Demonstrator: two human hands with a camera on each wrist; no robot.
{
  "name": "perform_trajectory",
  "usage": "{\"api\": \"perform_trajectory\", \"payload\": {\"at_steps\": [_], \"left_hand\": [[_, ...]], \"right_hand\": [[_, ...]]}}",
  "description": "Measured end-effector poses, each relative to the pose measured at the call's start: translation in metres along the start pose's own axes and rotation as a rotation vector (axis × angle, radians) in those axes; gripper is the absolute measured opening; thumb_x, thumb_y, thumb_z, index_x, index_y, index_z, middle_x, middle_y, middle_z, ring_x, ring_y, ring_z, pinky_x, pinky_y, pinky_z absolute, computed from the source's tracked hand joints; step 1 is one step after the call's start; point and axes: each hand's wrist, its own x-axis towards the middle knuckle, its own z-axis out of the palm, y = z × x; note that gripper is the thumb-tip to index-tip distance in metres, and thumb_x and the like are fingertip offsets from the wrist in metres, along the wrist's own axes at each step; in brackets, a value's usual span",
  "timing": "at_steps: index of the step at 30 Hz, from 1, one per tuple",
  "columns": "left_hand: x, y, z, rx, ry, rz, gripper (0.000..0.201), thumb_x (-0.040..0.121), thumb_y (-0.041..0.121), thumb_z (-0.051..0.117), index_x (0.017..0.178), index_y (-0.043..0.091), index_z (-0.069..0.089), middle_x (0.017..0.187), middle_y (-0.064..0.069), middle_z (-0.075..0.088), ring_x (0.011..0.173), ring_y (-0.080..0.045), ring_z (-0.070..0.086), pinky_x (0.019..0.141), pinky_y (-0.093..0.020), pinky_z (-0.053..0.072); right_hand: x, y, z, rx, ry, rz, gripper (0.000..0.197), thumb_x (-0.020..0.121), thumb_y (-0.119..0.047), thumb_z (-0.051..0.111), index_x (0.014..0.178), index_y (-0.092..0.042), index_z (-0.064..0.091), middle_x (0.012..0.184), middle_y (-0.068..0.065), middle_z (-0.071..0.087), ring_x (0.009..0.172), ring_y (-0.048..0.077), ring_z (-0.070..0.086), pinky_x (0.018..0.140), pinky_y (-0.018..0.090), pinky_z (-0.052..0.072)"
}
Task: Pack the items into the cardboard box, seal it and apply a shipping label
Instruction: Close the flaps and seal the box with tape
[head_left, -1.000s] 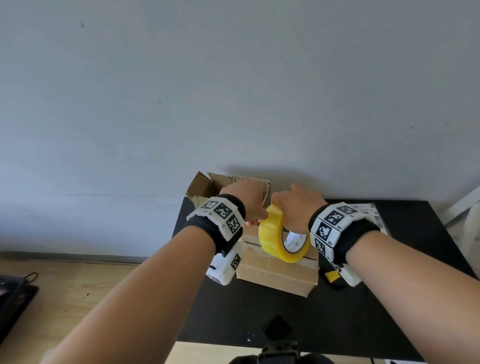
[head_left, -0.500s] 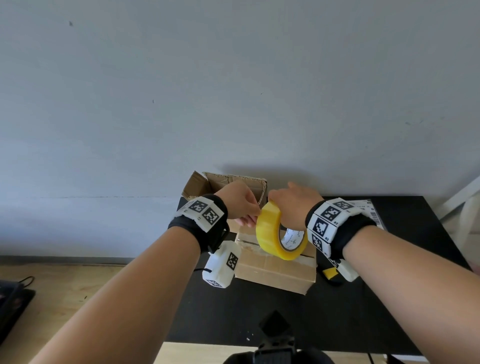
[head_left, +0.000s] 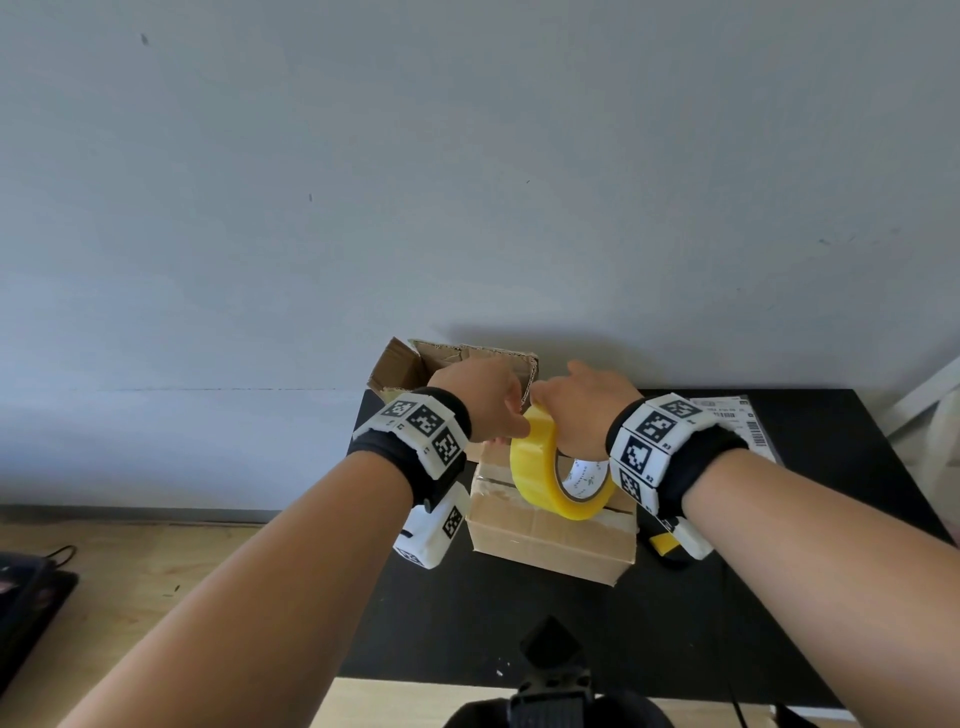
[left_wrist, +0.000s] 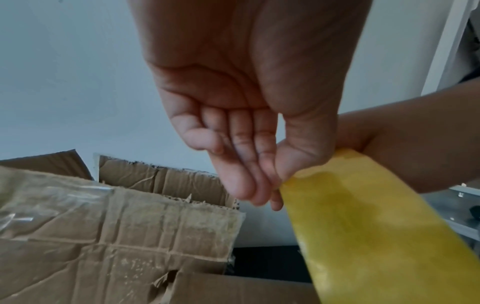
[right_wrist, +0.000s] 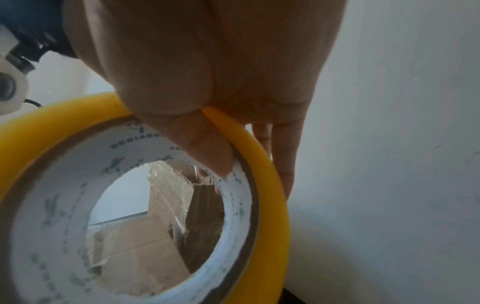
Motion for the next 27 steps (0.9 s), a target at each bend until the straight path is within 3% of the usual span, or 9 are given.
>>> {"api": "perform_trajectory", "payload": {"at_steps": [6,9,12,14,15,17,20,24,27], "left_hand": [[0.001,0.0,0.006,0.054,0.056,0.035,0.021,0.076,0.033,0.063,0.057,0.028,0.056,0.063,0.013,0.062,0.071,-0.008,0.061,0.057,-0.023,0.044],[-0.001,0.004,0.005,0.169,0.11,0.082,0.018,0.078,0.035,0.061,0.063,0.029,0.053,0.064,0.013,0.051,0.071,-0.012,0.054,0.056,-0.023,0.035],[-0.004,0.01,0.007,0.316,0.204,0.148,0.023,0.078,0.031,0.059,0.061,0.026,0.045,0.061,0.01,0.043,0.067,-0.016,0.048,0.06,-0.026,0.035],[-0.004,0.003,0.005,0.309,0.239,0.107,0.024,0.078,0.028,0.058,0.058,0.022,0.047,0.059,0.007,0.046,0.06,-0.015,0.047,0.056,-0.026,0.037],[-0.002,-0.004,0.004,0.206,0.216,0.062,0.023,0.08,0.029,0.058,0.059,0.021,0.053,0.059,0.007,0.053,0.06,-0.014,0.051,0.055,-0.025,0.041],[0.0,-0.017,0.006,-0.219,0.116,-0.009,0.024,0.087,0.036,0.061,0.067,0.023,0.065,0.067,0.007,0.067,0.067,-0.01,0.064,0.061,-0.024,0.051],[-0.003,-0.017,0.014,-0.734,-0.017,-0.088,0.023,0.086,0.036,0.069,0.083,0.013,0.071,0.077,-0.003,0.074,0.068,-0.008,0.069,0.061,-0.02,0.055],[-0.003,-0.014,0.016,-0.77,0.003,-0.09,0.007,0.08,0.014,0.077,0.076,0.009,0.073,0.065,-0.003,0.07,0.059,-0.006,0.066,0.059,-0.014,0.052],[-0.004,-0.013,0.009,-0.7,-0.028,-0.118,0.007,0.083,0.011,0.073,0.081,0.005,0.073,0.065,-0.002,0.071,0.057,-0.006,0.066,0.06,-0.014,0.053]], "right_hand": [[-0.001,0.001,0.003,0.02,0.039,0.022,0.012,0.088,-0.017,0.046,0.1,-0.022,0.047,0.104,-0.002,0.06,0.107,0.021,0.043,0.07,0.035,0.038],[-0.002,0.001,0.004,0.01,0.052,0.021,0.016,0.089,-0.017,0.045,0.104,-0.021,0.048,0.106,-0.002,0.06,0.107,0.021,0.043,0.07,0.034,0.038],[-0.005,0.001,0.003,-0.002,0.061,0.023,0.021,0.088,-0.016,0.046,0.109,-0.021,0.048,0.107,-0.001,0.059,0.108,0.022,0.044,0.07,0.034,0.037],[-0.007,0.003,0.004,-0.003,0.065,0.022,0.021,0.088,-0.014,0.047,0.108,-0.02,0.048,0.107,-0.001,0.059,0.107,0.023,0.044,0.069,0.035,0.037],[-0.008,0.004,0.004,0.004,0.069,0.021,0.019,0.088,-0.013,0.046,0.106,-0.02,0.047,0.107,-0.001,0.059,0.106,0.023,0.044,0.069,0.035,0.037],[-0.009,0.005,0.004,0.015,0.079,0.016,0.013,0.088,-0.014,0.046,0.099,-0.021,0.044,0.107,-0.001,0.058,0.106,0.023,0.044,0.069,0.035,0.038],[-0.01,0.004,0.002,0.013,0.083,0.007,0.011,0.09,-0.019,0.046,0.092,-0.023,0.035,0.109,-0.001,0.058,0.108,0.023,0.044,0.07,0.035,0.037],[-0.011,0.003,0.003,-0.011,0.07,0.002,0.012,0.09,-0.019,0.046,0.092,-0.024,0.035,0.109,-0.001,0.058,0.108,0.023,0.044,0.069,0.035,0.037],[-0.009,0.0,0.002,-0.024,0.055,0.004,0.009,0.091,-0.018,0.045,0.095,-0.023,0.039,0.11,-0.001,0.058,0.109,0.023,0.043,0.068,0.035,0.037]]}}
